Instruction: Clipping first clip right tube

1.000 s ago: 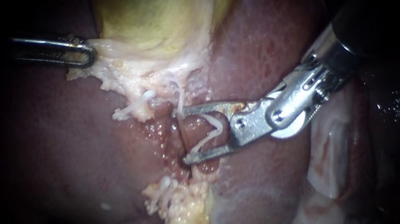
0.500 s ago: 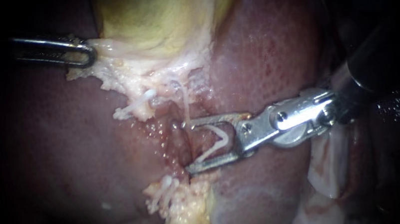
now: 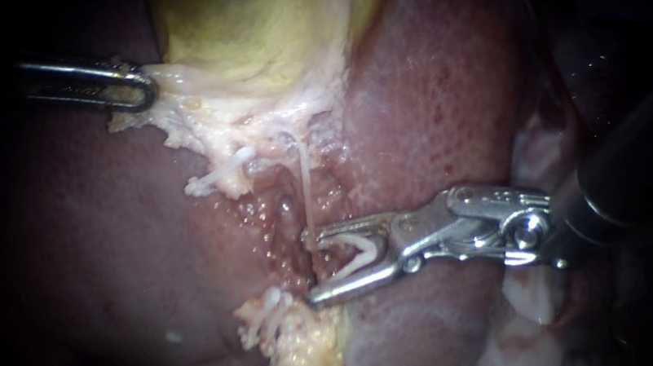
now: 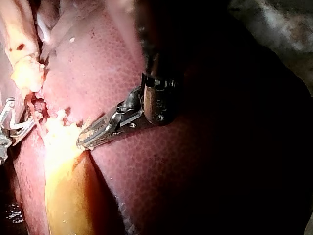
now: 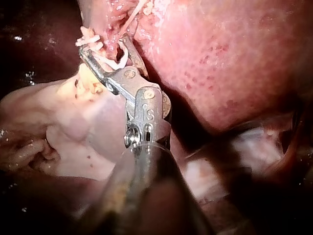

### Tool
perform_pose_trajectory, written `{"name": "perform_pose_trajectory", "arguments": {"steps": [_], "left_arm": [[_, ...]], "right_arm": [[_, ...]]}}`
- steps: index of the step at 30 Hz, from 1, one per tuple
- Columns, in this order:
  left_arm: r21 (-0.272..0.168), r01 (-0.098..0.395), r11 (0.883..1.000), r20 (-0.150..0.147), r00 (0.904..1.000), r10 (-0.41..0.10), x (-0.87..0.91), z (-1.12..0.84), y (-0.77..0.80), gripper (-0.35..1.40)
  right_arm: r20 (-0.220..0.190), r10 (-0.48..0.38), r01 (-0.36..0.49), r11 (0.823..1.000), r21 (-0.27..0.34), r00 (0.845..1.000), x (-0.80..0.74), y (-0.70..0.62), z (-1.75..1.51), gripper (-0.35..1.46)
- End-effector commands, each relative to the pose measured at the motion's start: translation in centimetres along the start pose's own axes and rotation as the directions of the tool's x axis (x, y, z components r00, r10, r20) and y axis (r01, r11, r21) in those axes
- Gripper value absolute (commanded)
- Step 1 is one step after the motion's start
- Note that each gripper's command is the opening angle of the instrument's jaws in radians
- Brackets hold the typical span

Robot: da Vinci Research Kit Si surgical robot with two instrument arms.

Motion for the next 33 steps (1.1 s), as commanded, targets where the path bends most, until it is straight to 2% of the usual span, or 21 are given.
{"name": "perform_pose_trajectory", "arguments": {"steps": [1, 9, 14, 21, 27, 33], "left_arm": [[0.000, 0.000, 1.000, 0.000, 1.0000, 0.000, 0.00, 0.00, 0.00, -0.35], [0.000, 0.000, 1.000, 0.000, 1.0000, 0.000, 0.00, 0.00, 0.00, -0.35], [0.000, 0.000, 1.000, 0.000, 1.0000, 0.000, 0.00, 0.00, 0.00, -0.35], [0.000, 0.000, 1.000, 0.000, 1.0000, 0.000, 0.00, 0.00, 0.00, -0.35], [0.000, 0.000, 1.000, 0.000, 1.0000, 0.000, 0.00, 0.00, 0.00, -0.35], [0.000, 0.000, 1.000, 0.000, 1.0000, 0.000, 0.00, 0.00, 0.00, -0.35]], "right_arm": [[-0.003, 0.007, -0.007, 1.000, 0.003, 1.000, -0.02, 0.01, 0.01, 0.49], [-0.036, 0.036, -0.035, 0.999, 0.021, 0.999, -0.17, 0.11, 0.16, 0.49], [-0.063, 0.039, -0.036, 0.999, 0.036, 0.997, -0.20, 0.13, 0.24, 0.49], [-0.075, 0.038, -0.035, 0.998, 0.043, 0.996, -0.21, 0.13, 0.27, 0.49], [-0.076, 0.038, -0.034, 0.998, 0.056, 0.996, -0.19, 0.06, 0.27, 0.49], [-0.079, 0.043, -0.036, 0.995, 0.093, 0.996, -0.09, -0.13, 0.24, 0.48]]}}
